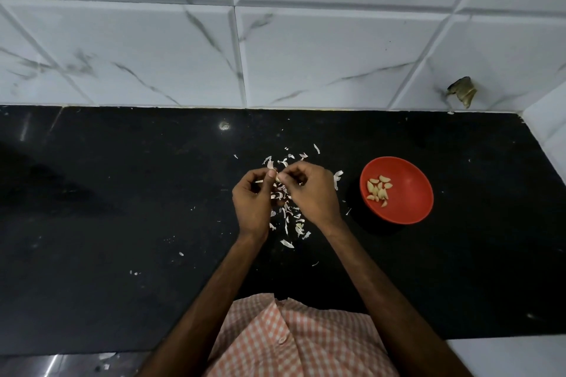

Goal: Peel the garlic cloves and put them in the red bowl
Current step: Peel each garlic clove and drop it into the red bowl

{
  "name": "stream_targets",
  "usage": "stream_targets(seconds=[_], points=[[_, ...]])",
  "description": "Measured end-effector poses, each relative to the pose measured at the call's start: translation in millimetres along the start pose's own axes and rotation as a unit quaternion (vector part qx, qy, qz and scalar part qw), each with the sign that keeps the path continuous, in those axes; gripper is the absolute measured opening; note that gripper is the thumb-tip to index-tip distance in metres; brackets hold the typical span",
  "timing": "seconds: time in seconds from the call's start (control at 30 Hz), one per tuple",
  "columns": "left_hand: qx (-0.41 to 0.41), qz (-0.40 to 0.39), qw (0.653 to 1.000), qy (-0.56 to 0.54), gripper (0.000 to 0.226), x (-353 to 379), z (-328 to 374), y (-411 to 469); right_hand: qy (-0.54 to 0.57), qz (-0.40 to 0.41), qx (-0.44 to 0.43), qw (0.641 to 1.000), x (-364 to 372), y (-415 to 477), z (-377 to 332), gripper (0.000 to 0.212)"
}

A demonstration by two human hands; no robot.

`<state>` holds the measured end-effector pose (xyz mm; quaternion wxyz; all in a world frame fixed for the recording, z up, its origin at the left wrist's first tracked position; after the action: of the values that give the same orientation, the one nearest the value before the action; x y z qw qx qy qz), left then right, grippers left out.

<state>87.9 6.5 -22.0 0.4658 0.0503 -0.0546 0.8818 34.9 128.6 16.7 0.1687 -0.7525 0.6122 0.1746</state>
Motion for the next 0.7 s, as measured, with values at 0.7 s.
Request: stream_targets(seconds=[0.7], points=[[-0.059, -0.065, 0.993, -0.073, 0.023, 6.8, -3.8, 0.0, 0.000, 0.047, 0.001, 0.999, 5.6, 1.5, 8.7, 0.006]])
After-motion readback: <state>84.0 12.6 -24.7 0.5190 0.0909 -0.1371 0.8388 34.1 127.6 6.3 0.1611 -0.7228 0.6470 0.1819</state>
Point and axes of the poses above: each hand's wrist, its own y-axis towards the middle knuckle, its own x-axis out of the palm, z = x × y, the point moved 4 cm from there along y, towards the middle knuckle, and after that the axes turned 6 degrees about x, right-handed, at the moved point
